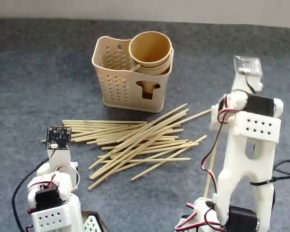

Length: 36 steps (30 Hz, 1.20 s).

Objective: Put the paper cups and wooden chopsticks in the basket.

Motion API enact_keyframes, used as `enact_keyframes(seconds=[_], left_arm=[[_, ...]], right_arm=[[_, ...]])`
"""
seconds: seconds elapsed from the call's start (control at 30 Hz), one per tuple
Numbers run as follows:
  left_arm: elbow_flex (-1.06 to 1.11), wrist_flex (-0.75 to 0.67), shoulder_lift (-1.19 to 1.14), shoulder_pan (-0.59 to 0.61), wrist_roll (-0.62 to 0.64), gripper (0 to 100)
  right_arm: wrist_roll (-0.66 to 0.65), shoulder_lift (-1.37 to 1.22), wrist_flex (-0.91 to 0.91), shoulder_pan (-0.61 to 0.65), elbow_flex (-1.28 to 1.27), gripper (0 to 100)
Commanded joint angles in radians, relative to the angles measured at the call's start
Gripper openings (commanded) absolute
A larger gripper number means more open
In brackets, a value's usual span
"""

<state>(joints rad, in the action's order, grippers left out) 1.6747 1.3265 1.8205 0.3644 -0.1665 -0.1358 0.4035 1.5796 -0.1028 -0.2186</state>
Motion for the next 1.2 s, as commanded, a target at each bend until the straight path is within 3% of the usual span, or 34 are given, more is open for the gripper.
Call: enact_keyframes(seconds=[0.0,0.13,0.23,0.47,0.67,0.87,1.17], left_arm=[[0.019,0.006,0.010,-0.021,0.008,0],[0.019,0.006,0.010,-0.021,0.008,0],[0.019,0.006,0.010,-0.021,0.008,0],[0.019,0.006,0.010,-0.021,0.008,0],[0.019,0.006,0.010,-0.021,0.008,0],[0.019,0.006,0.010,-0.021,0.008,0],[0.019,0.006,0.010,-0.021,0.008,0]], right_arm=[[-0.005,0.015,0.133,0.105,0.254,0.6],[-0.003,0.015,0.174,0.211,0.441,0.6],[0.080,0.004,0.162,0.294,0.553,0.6],[0.115,0.007,-0.001,0.475,0.762,0.6],[0.114,0.004,-0.243,0.596,0.825,0.6],[0.114,0.002,-0.615,0.667,0.788,0.6],[0.114,0.002,-1.038,0.670,0.470,0.6]])
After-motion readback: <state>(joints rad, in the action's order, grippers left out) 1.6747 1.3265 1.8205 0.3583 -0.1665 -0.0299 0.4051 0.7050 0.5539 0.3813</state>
